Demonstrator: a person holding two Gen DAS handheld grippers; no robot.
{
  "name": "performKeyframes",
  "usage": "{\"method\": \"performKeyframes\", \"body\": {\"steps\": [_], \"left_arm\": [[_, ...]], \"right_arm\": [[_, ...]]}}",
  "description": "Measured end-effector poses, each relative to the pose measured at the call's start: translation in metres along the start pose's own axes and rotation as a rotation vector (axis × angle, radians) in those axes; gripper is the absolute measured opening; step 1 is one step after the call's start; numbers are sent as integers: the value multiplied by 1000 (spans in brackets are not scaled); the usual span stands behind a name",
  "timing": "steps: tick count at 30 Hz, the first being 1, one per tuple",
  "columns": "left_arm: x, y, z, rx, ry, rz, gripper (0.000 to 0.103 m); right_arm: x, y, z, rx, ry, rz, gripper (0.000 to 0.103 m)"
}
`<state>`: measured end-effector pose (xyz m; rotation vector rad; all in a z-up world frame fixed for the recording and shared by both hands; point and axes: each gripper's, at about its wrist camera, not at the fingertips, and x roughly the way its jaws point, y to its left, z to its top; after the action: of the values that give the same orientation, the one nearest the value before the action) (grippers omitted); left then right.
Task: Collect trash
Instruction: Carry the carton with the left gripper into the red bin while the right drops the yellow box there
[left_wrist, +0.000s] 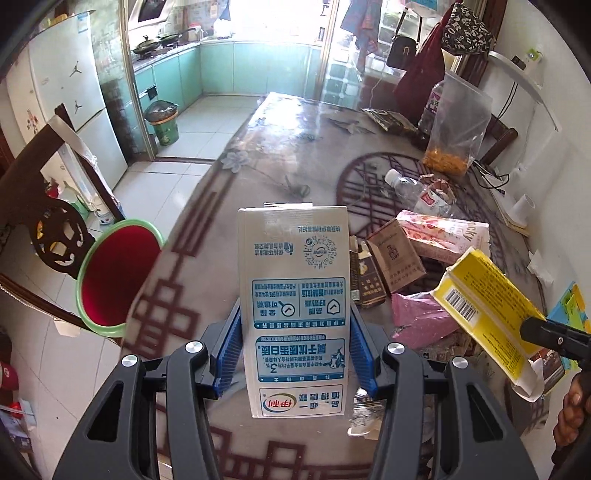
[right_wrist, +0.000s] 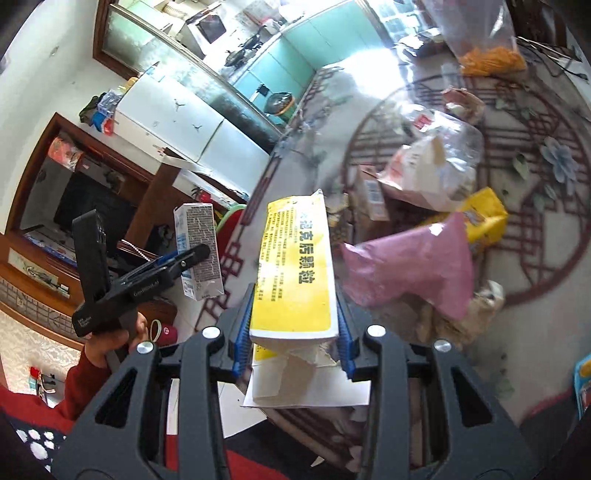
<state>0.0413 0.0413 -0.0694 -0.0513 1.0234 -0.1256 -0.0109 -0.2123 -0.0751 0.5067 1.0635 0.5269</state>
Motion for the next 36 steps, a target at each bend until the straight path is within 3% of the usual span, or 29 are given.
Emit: {"method": "performKeyframes", "body": {"steps": [7,13,26,36], "left_arm": [[-9,41,13,-49,-37,23,49],[-2,102,25,-74,-52,33,49],[35,265,39,-96,28,93,49],[85,321,51,-130,82,96,49]], "right_arm": [[26,38,16,-13,-12,61,37],[66,81,27,-19,-16,60,37],[199,172,38,35,37,44,37],[297,216,52,-32,132,-37,37]]}}
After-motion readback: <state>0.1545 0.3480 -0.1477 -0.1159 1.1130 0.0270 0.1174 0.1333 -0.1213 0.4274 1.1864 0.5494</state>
